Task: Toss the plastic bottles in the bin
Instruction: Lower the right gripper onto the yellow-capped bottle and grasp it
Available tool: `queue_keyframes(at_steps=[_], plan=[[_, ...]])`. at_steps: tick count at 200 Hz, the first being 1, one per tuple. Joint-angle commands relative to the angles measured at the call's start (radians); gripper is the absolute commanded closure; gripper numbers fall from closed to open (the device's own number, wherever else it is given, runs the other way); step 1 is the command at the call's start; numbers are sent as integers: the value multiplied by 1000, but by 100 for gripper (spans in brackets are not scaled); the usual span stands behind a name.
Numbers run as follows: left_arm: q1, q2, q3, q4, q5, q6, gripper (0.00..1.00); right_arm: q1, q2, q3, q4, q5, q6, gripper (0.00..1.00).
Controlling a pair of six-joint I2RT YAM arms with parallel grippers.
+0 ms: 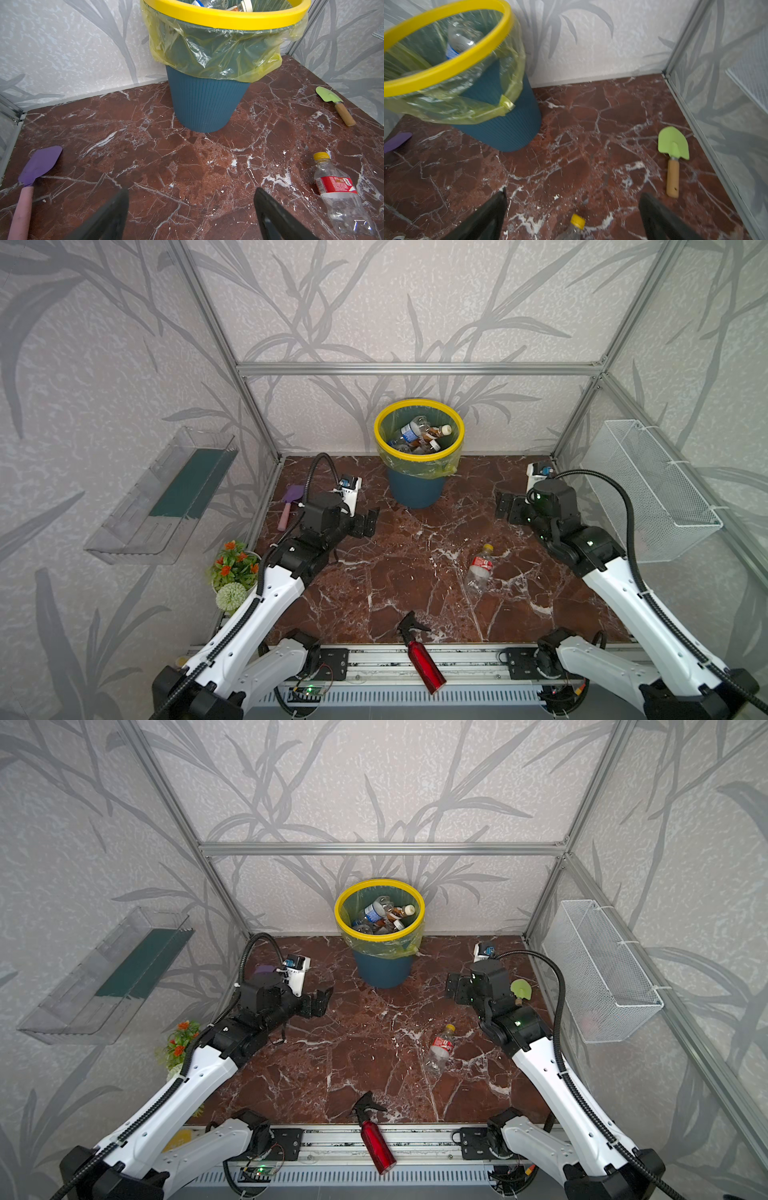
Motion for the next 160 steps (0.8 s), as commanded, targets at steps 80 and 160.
queue_keyframes(at_steps=[80,160], plan=[[2,18,29,-39,-4,1,7,-7,103,-188,-113,-151,241,1],[2,-8,36,-53,-28,-6,6,-6,290,-180,-108,-230,315,1]])
